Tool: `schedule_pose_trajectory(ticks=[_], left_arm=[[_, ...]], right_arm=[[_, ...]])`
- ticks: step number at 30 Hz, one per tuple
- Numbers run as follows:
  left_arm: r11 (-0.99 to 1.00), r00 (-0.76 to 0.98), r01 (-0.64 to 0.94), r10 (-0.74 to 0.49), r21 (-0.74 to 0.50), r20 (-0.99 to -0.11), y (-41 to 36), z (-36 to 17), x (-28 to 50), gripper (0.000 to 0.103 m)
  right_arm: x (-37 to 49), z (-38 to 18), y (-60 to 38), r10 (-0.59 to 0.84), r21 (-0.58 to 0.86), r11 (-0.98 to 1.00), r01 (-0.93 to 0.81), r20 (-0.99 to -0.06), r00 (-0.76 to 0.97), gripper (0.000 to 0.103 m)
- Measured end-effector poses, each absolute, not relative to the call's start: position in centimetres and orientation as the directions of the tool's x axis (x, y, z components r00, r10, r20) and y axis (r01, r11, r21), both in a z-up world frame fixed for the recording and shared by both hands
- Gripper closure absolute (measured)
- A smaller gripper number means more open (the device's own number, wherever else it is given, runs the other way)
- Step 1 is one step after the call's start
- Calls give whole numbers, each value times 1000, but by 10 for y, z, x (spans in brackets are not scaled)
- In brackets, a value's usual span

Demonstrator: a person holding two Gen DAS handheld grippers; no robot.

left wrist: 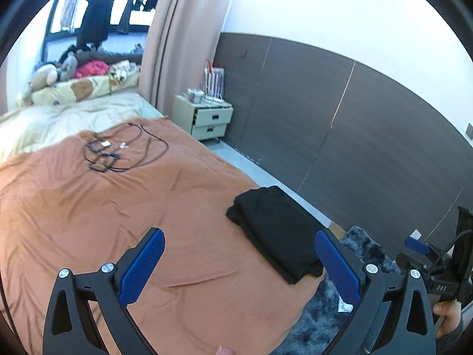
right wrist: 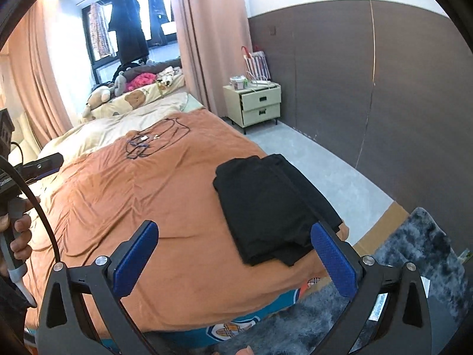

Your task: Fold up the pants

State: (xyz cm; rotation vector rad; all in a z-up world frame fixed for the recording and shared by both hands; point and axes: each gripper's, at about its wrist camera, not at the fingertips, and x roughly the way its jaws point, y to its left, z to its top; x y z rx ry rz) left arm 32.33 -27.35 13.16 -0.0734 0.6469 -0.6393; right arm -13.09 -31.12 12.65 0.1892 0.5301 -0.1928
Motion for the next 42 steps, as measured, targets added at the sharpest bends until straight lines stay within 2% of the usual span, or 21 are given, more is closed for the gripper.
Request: schedule_pose_trajectory(ticks=[18,34,42], left_arm=[[871,744,455,-485,-185,-460,-148,140,201,1],[932,841,345,-361,-115,-403,-70,111,96,1],[943,860,301,-332,-142,-388,-42,85,57,1]], right_arm=[[-189,98,-224,-100,106,982,158,-420,902,0],[-225,65,-185,5,111,993,41,-386,922,0],[-237,43,-187,66,131,991,-20,-359,931,0]])
